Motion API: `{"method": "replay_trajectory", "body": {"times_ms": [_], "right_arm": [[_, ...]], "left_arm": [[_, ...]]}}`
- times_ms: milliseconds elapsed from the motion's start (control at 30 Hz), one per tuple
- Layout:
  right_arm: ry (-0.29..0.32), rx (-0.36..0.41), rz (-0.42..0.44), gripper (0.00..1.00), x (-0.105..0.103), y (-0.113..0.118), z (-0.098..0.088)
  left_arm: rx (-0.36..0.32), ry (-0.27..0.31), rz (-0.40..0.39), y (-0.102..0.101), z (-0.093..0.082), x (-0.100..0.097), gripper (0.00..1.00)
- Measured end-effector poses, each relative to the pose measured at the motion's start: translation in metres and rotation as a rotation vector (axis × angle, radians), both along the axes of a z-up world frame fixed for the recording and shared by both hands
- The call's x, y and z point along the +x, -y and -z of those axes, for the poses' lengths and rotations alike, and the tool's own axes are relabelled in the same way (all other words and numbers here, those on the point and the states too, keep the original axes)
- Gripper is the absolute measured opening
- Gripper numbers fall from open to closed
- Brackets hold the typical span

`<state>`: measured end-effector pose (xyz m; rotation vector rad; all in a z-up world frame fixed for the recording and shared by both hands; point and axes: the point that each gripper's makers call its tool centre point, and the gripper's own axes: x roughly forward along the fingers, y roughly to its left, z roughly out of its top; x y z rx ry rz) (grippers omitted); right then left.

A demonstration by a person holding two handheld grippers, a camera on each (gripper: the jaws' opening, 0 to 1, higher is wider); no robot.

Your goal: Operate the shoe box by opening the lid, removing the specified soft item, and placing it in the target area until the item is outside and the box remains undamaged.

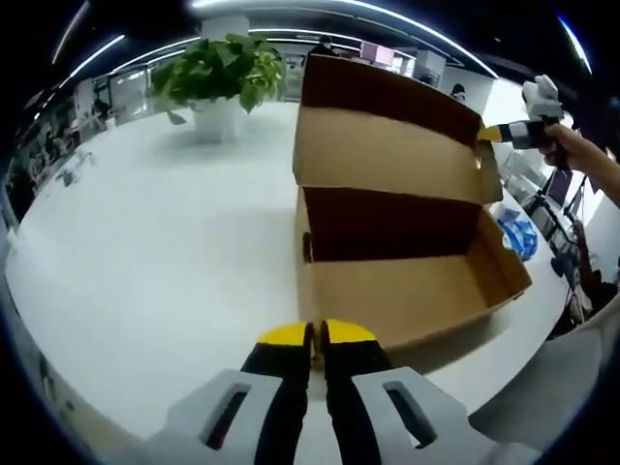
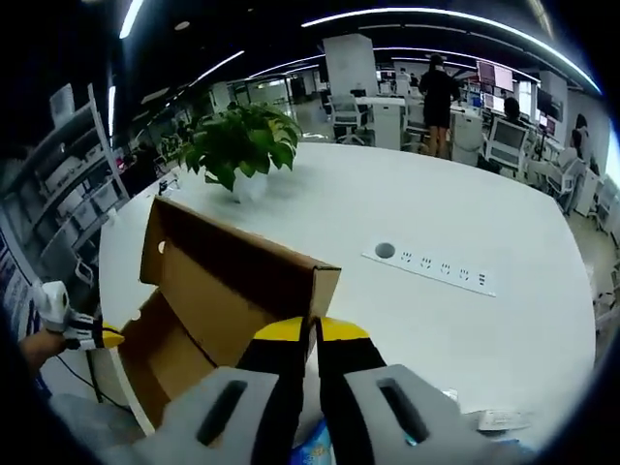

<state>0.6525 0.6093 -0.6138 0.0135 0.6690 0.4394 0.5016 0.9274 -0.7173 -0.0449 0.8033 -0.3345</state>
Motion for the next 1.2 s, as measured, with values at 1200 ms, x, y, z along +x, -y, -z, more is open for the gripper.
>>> {"method": "replay_trajectory", "body": {"times_ms": [1200], "right_arm": [[0.217,-0.101,-0.114,0.03,-0.097,-0.020,-0.015]], "left_arm": [[-0.004,0.029,0.031,0.002,-0.001,-0.001,0.02]]}}
